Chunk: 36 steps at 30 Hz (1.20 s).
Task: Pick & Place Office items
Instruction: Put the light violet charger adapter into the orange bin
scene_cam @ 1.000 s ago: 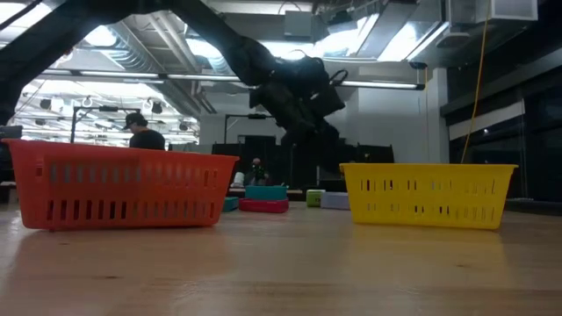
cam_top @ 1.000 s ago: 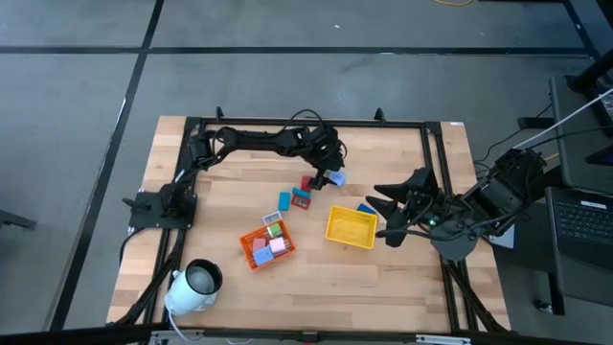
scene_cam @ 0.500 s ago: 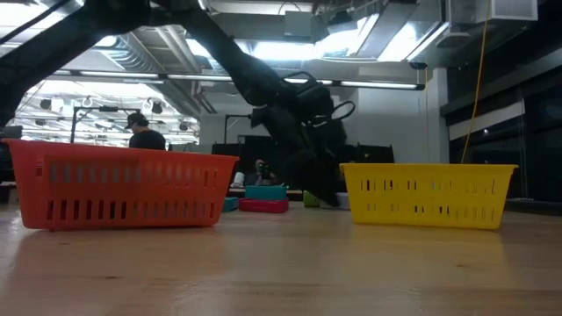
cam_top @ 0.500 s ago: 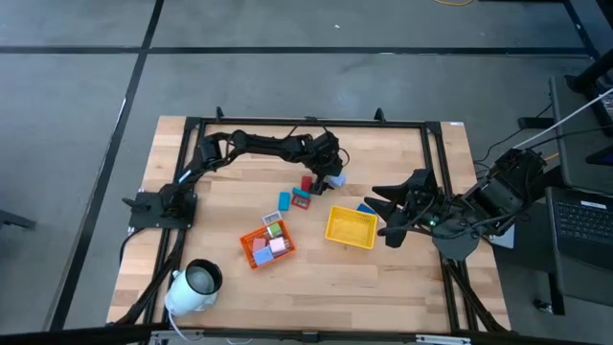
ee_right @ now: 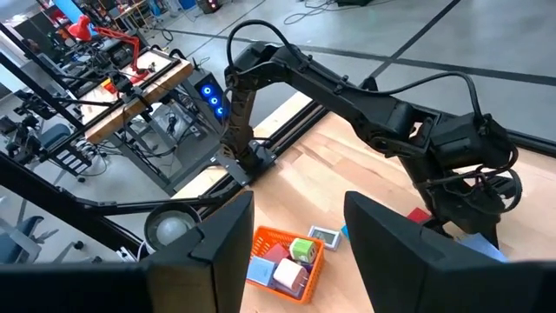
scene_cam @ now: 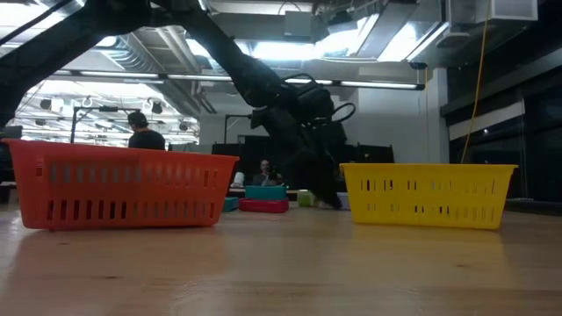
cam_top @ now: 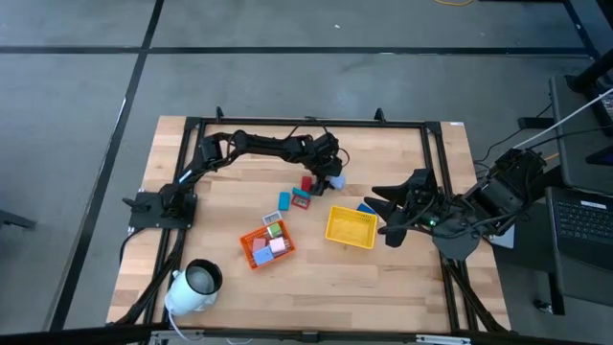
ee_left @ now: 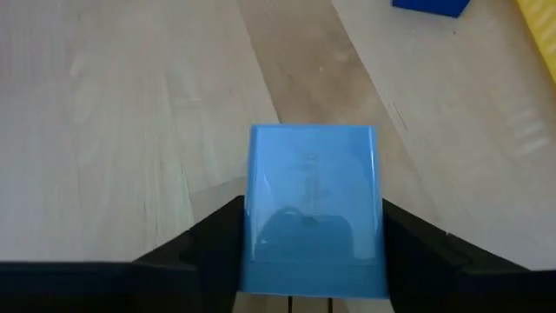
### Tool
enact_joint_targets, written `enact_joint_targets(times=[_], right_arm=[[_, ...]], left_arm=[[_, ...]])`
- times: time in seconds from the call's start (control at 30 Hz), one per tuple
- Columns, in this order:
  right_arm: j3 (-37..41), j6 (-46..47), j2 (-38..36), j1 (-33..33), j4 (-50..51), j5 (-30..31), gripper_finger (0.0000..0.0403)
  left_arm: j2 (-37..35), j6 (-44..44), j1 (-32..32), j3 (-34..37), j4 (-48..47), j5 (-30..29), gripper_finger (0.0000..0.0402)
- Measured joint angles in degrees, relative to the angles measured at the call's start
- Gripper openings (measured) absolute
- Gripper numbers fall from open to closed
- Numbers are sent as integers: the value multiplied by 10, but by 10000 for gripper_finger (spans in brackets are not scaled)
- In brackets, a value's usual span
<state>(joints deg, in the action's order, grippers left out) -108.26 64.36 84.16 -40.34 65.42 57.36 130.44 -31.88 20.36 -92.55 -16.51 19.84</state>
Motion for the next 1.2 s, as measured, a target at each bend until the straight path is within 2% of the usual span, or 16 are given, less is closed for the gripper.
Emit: enact_joint_targets(times=[0.13,0.3,0.43,0.67,0.77,0.97,1.1,1.2], right_arm=[[0,0,0,0,-3,0,187],[0,-3,0,0,-5,0,187],[0,-17,0,0,-7,0,187],[0,-63,0,0,-16,0,187],[0,-81,0,0,-20,1,187],[0,-96,0,-2,-20,0,187],[0,-107,0,-8,-20,0,187],[0,-113,0,-10,-22,1,187]], left_arm=[[-16,23,1,1,-2,9,204],[-76,41,3,0,-24,16,204],[-132,19,21,0,-103,18,204],[-199,-8,68,9,-318,23,204],[-233,-2,75,51,-376,39,204],[-353,74,61,200,-371,53,204],[-462,171,35,317,-324,51,204],[-548,281,1,390,-266,17,204]])
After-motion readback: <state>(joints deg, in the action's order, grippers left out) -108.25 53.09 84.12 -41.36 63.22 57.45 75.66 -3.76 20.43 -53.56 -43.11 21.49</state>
